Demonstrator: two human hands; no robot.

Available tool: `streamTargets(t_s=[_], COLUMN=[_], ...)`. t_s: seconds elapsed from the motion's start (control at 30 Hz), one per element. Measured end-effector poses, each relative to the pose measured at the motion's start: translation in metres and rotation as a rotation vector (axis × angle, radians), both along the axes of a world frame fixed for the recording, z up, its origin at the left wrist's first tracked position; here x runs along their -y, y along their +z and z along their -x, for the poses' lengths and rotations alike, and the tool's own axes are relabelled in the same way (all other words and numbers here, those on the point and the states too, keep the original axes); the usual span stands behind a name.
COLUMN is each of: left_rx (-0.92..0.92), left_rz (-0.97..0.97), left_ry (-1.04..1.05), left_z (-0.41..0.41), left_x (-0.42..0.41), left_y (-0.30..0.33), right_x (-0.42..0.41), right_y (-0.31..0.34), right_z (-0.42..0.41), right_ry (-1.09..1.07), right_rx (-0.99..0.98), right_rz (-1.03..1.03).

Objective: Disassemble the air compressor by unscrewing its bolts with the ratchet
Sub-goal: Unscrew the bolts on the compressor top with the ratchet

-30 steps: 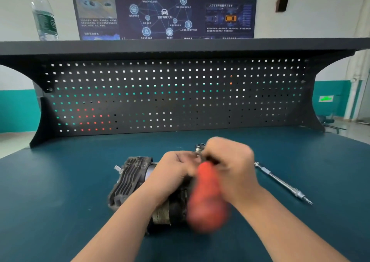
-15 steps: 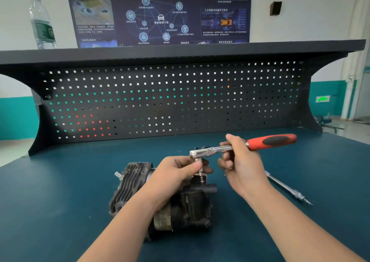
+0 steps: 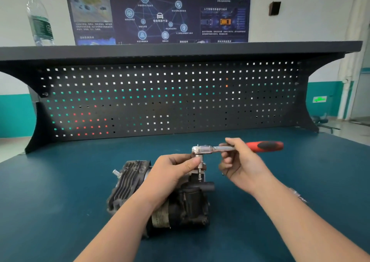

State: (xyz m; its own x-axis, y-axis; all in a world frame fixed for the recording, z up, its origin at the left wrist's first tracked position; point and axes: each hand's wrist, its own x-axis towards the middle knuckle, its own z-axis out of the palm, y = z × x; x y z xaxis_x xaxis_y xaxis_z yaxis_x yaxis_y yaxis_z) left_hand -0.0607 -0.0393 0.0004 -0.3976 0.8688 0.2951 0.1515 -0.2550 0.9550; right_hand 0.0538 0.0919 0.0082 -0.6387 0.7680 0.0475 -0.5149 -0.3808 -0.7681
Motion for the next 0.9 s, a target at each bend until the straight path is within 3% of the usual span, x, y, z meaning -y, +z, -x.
streamTargets(t_s=[0.07, 0.17, 0.2, 0.27, 0.33, 0.4, 0.47, 0.6, 0.67, 0.9], left_rx=[-0.032, -0.065, -0.051, -0.085, -0.223, -0.291, -0.233, -0.042, -0.06, 0.017], left_rz=[0.048, 0.049, 0.048, 0.046, 0.036, 0.046, 0.01, 0.012, 0.028, 0.027], left_ry=[-0.038, -0.021, 0.007, 0.054, 0.103, 0.138, 0.134, 0.034, 0.018, 0.063], left_z=[0.001, 0.0, -0.001, -0.005, -0.007, -0.009, -0.007, -0.002, -0.002, -0.002], left_x=[0.001, 0.001, 0.001, 0.0, 0.0, 0.002, 0.002, 0.004, 0.003, 0.002], left_y=[0.0, 0.001, 0.002, 0.003, 0.003, 0.003, 0.002, 0.001, 0.001, 0.001], right_x=[0.002, 0.014, 0.02, 0.032, 0.044, 0.049, 0.043, 0.026, 0.014, 0.015], right_y=[-0.003, 0.001, 0.004, 0.006, 0.005, 0.001, 0.0, 0.009, 0.01, 0.002], right_z=[0.009, 0.012, 0.01, 0.005, 0.001, 0.0, -0.001, -0.007, -0.009, -0.002], right_ry=[0.009, -0.136, -0.246, -0.54, -0.709, -0.772, -0.801, -0.61, -0.572, -0.56], right_rx=[-0.024, -0.11, -0.082, 0.069, 0.039, -0.014, 0.038, 0.047, -0.015, -0.002], right_rz=[0.109, -0.098, -0.308, -0.933, -1.554, -1.866, -1.765, -0.854, -0.617, -0.63])
